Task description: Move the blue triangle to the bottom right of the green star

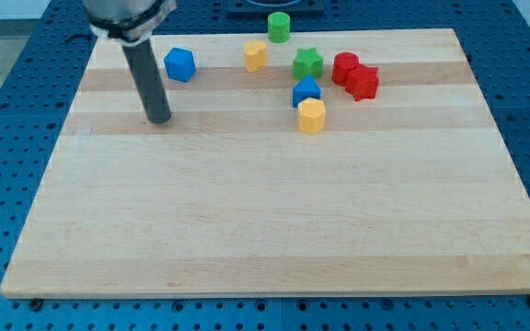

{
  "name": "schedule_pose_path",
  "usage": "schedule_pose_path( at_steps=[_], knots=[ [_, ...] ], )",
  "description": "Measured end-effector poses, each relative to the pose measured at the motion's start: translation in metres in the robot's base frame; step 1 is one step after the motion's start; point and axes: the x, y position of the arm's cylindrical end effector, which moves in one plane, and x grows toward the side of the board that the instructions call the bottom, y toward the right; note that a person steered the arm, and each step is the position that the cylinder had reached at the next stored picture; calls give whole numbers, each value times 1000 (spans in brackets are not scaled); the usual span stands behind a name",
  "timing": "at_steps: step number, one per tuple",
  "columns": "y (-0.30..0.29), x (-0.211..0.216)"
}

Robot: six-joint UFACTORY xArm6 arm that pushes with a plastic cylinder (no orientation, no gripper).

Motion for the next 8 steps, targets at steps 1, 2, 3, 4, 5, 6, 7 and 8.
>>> schedule_pose_path(
  at_steps=[1,2,3,4,5,6,7,8],
  knots=[
    [25,22],
    [44,19],
    [35,-18],
    [52,-66],
    [100,-83],
    [161,-85],
    [213,-82],
    [247,-63]
  ],
)
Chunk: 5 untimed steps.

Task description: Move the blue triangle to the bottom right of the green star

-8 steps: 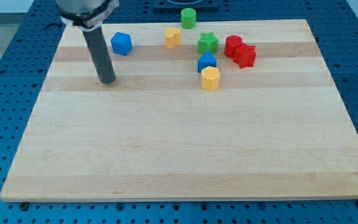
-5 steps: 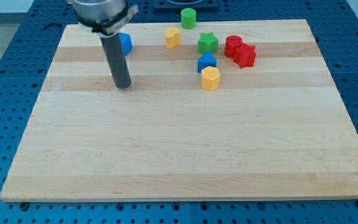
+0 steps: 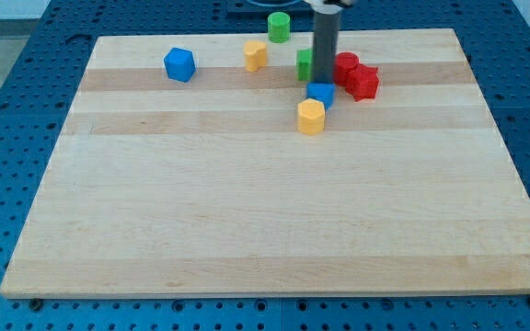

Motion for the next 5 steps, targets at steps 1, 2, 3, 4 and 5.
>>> schedule_pose_path(
  at_steps=[1,2,3,4,5],
  knots=[
    [14,35],
    [14,82],
    [14,124],
    [3,151],
    [7,158]
  ],
)
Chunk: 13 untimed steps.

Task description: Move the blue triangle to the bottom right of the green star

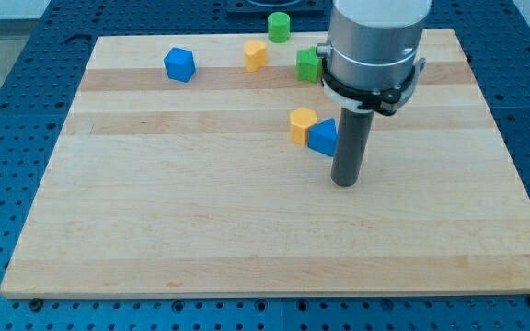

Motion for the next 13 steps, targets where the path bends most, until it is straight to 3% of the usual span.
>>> schedule_pose_path(
  at_steps=[2,7,11,13],
  knots=[
    [-20,-3],
    [-12,-94],
    [24,-89],
    [-26,-119]
  ],
)
